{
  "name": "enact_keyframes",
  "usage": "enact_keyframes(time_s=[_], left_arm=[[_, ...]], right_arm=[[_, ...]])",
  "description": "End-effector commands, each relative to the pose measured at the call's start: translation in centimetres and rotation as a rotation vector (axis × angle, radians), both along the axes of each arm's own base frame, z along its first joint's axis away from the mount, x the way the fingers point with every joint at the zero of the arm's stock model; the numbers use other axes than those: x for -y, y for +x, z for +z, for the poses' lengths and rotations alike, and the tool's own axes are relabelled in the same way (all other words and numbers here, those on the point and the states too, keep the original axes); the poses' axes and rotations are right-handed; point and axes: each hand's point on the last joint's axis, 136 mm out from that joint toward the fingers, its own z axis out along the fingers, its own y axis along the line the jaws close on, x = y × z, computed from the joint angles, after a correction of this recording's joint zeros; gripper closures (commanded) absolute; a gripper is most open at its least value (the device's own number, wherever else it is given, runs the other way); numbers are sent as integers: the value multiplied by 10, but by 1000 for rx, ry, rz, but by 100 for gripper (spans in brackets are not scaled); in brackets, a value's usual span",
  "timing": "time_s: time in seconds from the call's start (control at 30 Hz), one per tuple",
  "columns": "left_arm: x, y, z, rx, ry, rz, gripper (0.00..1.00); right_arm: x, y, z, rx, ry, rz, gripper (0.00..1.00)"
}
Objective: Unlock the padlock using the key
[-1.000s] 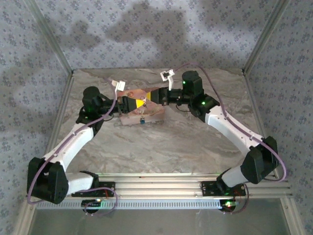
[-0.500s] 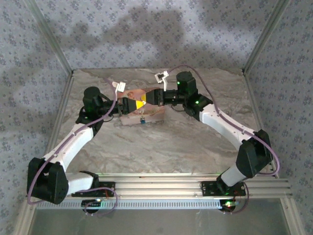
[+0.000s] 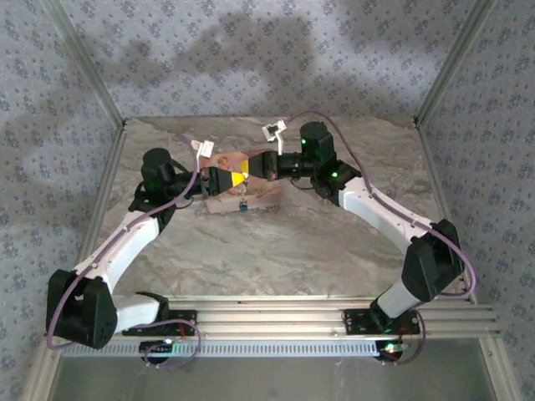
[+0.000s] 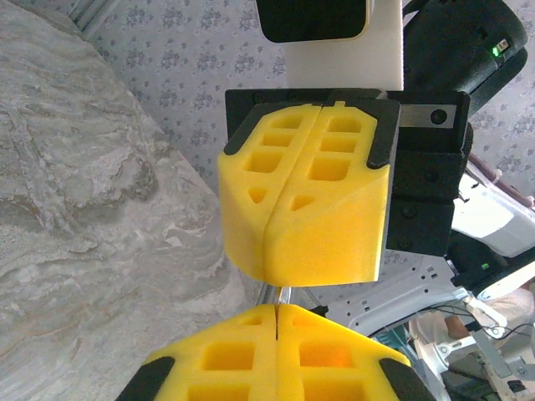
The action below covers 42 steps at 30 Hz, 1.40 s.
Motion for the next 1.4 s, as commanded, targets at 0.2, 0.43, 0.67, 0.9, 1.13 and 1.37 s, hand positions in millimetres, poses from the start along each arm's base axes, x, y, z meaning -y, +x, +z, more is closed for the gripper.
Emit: enact_keyframes(time_s=[0.2,0.43,0.67,0.9,1.13,1.37], left_arm=[[-9,-2,22,57,-87,41,61],[-5,5,30,48,-186,72,59],[4,6,33,36,-231,53,59],[12,4,28,24,-223,35,61],[15,2,24,21,-212,26,67],[16,3,27,31,-211,25,74]], right_arm=[[9,-2,17,59,11,-38,100],[9,-1,25,58,44,-59,100],[11,-2,25,58,50,-75,100],[13,0,27,59,62,-100,100],[13,0,28,57,69,-111,100],[10,-4,25,53,64,-97,100]])
